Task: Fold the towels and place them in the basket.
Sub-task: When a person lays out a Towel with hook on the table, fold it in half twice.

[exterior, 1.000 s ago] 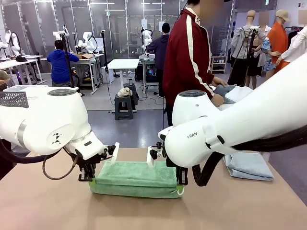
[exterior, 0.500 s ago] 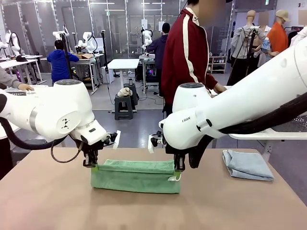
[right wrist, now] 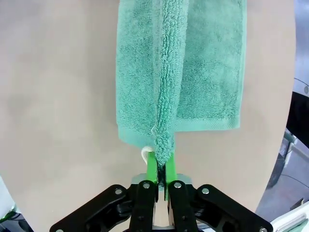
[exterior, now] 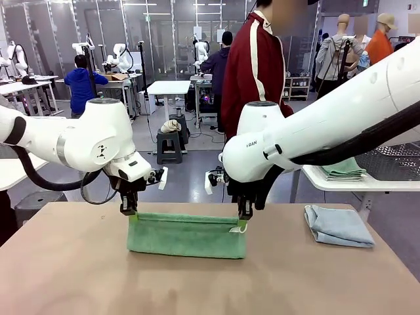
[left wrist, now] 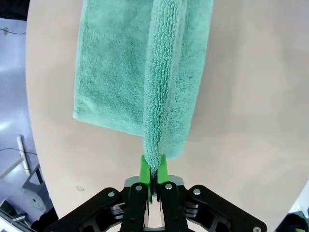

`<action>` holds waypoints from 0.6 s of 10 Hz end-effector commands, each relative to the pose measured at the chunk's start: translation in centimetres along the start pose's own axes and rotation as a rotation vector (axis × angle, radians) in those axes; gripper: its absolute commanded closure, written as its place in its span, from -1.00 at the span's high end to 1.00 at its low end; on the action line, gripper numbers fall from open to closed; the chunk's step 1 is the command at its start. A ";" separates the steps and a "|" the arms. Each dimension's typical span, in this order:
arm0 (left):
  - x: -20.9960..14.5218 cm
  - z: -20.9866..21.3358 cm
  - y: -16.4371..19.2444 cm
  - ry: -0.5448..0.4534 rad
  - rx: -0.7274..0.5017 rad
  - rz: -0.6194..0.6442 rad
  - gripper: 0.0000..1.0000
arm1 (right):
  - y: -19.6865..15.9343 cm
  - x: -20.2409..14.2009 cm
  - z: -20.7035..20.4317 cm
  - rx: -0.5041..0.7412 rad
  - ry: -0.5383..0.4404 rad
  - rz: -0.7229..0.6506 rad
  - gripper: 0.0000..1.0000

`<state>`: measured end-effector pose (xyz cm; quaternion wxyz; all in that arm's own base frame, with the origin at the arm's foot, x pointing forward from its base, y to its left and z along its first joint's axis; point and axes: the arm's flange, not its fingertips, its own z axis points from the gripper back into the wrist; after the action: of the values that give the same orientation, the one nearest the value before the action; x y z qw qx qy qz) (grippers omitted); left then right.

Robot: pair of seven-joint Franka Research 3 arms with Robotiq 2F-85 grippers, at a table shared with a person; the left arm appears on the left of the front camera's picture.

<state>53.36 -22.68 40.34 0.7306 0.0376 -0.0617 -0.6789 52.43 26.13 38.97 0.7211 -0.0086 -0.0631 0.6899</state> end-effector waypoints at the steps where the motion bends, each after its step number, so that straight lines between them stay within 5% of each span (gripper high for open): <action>1: 0.0 0.2 -0.6 -0.001 0.008 -0.004 -1.00 | 0.7 0.1 0.2 -0.005 0.001 -0.006 -1.00; 5: 0.0 0.2 -0.6 -0.001 0.008 -0.004 -1.00 | 0.7 0.1 0.2 -0.005 0.001 -0.006 -1.00; 6: 0.6 0.1 -0.2 -0.004 0.001 -0.009 -0.87 | 0.2 0.6 0.0 0.001 -0.004 0.009 -0.84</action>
<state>53.19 -23.23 40.44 0.7274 0.0367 -0.0634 -0.6823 52.24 26.82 39.08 0.7175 -0.0072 -0.0648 0.6935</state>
